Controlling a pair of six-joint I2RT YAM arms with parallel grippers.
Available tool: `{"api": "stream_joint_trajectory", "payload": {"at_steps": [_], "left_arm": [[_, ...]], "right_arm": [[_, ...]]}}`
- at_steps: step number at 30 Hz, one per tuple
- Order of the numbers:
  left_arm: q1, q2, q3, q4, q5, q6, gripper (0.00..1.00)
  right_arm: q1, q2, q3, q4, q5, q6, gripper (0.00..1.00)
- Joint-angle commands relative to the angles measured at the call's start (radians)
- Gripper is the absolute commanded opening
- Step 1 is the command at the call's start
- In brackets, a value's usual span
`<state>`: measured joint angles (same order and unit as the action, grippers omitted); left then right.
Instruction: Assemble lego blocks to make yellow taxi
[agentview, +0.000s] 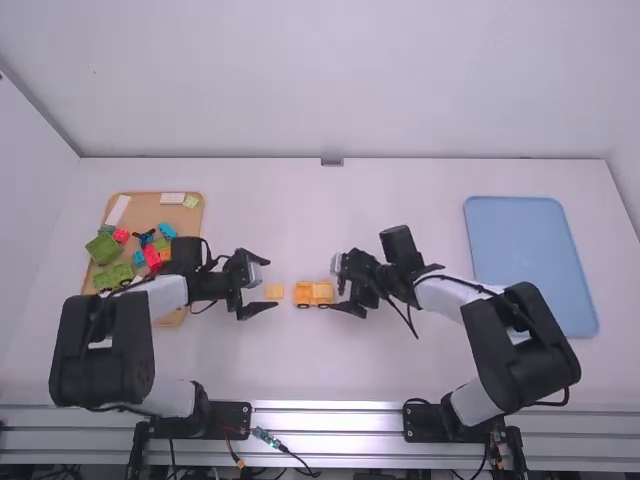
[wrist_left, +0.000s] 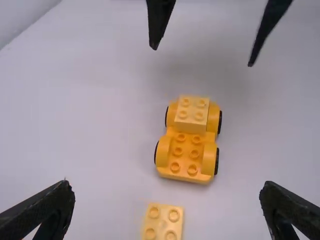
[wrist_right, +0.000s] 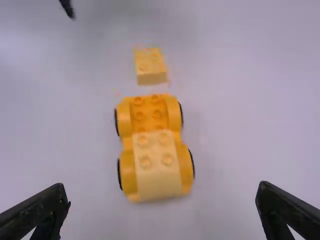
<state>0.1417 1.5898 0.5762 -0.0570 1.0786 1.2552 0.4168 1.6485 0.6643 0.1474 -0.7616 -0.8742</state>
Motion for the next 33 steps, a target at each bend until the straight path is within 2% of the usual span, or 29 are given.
{"api": "stream_joint_trajectory", "payload": {"at_steps": [1, 9, 15, 24, 31, 33], "left_arm": [[-0.005, 0.064, 0.012, -0.001, 0.038, 0.004, 0.99], [-0.002, 0.184, 0.021, 0.040, 0.039, 0.113, 0.99], [-0.006, 0.225, 0.074, -0.004, 0.039, 0.114, 0.99], [-0.009, 0.225, 0.075, -0.018, 0.023, 0.115, 0.99], [-0.011, 0.225, 0.068, -0.023, 0.004, 0.115, 0.99], [-0.013, 0.225, 0.064, -0.014, 0.005, 0.115, 0.99]], "right_arm": [[0.026, 0.021, -0.028, 0.066, -0.054, 0.032, 0.99], [0.072, 0.186, -0.066, 0.330, -0.067, 0.092, 0.99], [0.056, 0.321, -0.051, 0.488, -0.197, 0.092, 0.99], [0.061, 0.469, 0.060, 0.500, -0.233, 0.139, 0.99], [0.053, 0.482, 0.075, 0.492, -0.227, 0.145, 0.99], [0.055, 0.482, 0.075, 0.483, -0.172, 0.169, 1.00]]}}
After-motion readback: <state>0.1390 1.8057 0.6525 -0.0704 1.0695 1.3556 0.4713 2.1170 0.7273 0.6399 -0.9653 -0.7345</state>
